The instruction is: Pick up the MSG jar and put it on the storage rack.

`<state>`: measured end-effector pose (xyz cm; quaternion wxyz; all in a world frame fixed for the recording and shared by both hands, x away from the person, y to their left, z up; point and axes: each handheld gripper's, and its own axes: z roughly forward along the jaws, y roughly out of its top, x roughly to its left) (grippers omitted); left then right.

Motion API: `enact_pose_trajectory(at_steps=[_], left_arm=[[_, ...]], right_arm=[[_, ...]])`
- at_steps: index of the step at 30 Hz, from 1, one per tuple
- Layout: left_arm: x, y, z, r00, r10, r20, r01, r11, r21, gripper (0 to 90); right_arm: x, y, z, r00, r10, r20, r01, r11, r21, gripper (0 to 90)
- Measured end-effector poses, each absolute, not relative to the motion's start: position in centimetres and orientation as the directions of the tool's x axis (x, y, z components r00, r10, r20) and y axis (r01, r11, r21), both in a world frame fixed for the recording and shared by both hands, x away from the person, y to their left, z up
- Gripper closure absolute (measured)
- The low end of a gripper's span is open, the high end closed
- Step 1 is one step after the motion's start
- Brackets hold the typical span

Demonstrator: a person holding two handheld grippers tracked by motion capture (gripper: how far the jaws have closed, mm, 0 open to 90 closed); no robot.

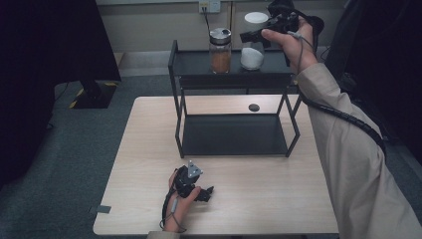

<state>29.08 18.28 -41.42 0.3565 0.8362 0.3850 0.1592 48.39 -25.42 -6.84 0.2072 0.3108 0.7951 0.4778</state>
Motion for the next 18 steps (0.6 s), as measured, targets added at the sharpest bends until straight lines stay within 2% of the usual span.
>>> enact_pose_trajectory(at_steps=[18], left_arm=[[29.08,18.28,-41.42,0.653,0.758,-0.008,0.531,-0.449,0.719,0.0]], right_arm=[[48.12,-25.82,-7.69,-0.71,0.704,-0.02,0.294,0.321,0.9,33.5]])
